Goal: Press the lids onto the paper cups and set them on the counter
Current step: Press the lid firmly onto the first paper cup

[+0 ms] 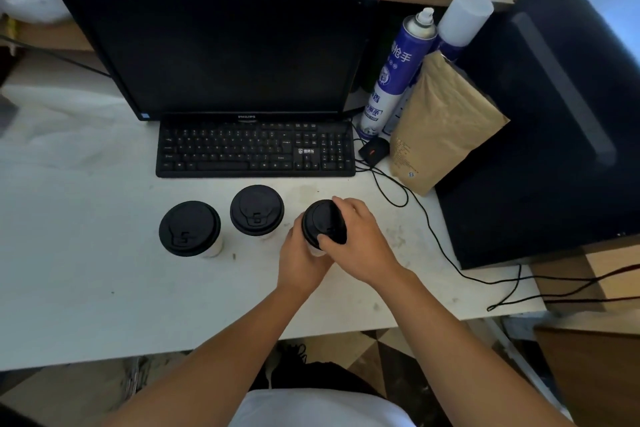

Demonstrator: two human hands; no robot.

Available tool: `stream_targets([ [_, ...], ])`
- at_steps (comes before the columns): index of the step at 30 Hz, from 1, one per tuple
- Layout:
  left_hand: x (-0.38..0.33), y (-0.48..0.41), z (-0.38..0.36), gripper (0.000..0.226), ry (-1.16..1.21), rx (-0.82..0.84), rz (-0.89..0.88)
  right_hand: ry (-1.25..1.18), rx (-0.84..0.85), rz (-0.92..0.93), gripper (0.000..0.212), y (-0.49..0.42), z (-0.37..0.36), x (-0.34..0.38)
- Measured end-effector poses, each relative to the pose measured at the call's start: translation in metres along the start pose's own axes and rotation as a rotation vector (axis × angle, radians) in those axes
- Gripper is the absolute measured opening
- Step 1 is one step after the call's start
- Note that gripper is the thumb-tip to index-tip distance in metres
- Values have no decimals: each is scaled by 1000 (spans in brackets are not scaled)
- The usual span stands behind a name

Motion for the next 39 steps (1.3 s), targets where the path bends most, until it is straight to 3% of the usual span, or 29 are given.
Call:
stream_targets([
  [5, -12, 13, -3, 72, 10, 29, -30, -5, -23, 22, 79, 9, 11, -5],
  [13, -37, 35, 8, 75, -48, 5, -39, -204, -102, -7, 61, 21, 26, -11],
  [18, -39, 44, 27, 81, -274, -14, -84, -387, -35, -88, 51, 20, 24, -12],
  [27, -29, 49, 47, 77, -614, -12, -145, -312, 74, -41, 36, 23, 9, 4],
  [39, -36, 55, 56, 70, -330, 137, 6, -236, 46, 46, 35, 24, 6, 9],
])
Point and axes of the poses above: each hand's wrist, its own y-axis away from the middle knuckle, its own z-axis out of the back of the hand, x = y × z, the point moved 2 cm from there along -y, towards the middle knuckle, and after that the axes turned 1 degree about -z, right-handed, at the moved point
